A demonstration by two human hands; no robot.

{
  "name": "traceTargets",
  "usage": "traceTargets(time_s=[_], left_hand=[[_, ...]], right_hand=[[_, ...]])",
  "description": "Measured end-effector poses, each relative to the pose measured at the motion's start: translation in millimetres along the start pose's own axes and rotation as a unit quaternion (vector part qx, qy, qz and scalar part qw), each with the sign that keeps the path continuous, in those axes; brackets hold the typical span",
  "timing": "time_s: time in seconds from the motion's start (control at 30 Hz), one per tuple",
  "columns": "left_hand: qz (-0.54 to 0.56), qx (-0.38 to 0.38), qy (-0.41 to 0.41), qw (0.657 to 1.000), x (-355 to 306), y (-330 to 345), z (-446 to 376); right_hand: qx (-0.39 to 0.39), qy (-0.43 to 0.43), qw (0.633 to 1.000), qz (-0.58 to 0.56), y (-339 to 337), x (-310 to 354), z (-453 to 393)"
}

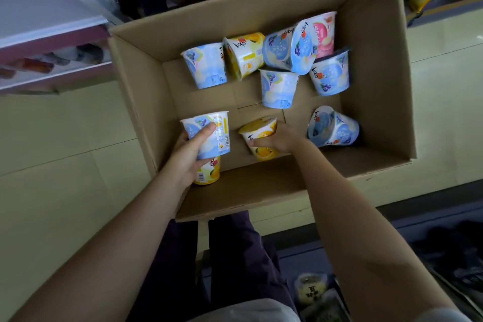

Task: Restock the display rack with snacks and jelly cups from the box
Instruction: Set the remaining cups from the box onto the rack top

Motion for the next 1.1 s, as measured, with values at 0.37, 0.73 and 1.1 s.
traceTargets(time_s=[0.37,0.73,1.1], left_hand=[[-0.016,0.045,0.026,0.999,-26.2,9.5,27.5],[0.031,0.106,0.187,0.976,-168.1,-16.3,161.6],[-0.009,0.014,0.367,0.93,-302.0,-179.4,271.8]], right_hand=[[0.052,-0.075,0.969,-0.232,-4.2,28.3,49.3],[-0.007,-0.217,0.91,-0.353,0.1,119.4,250.9],[-0.108,-0.349,0.876,-0.315,57.7,265.1,418.2]])
Point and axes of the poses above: each hand's wrist, its own z-axis away from the middle knuckle, its own y-axis out of the palm, x = y × z, the point moved 6 cm from there along -z, towards the middle knuckle, and after that the axes turned 10 degrees about y, right-handed, at the moved point
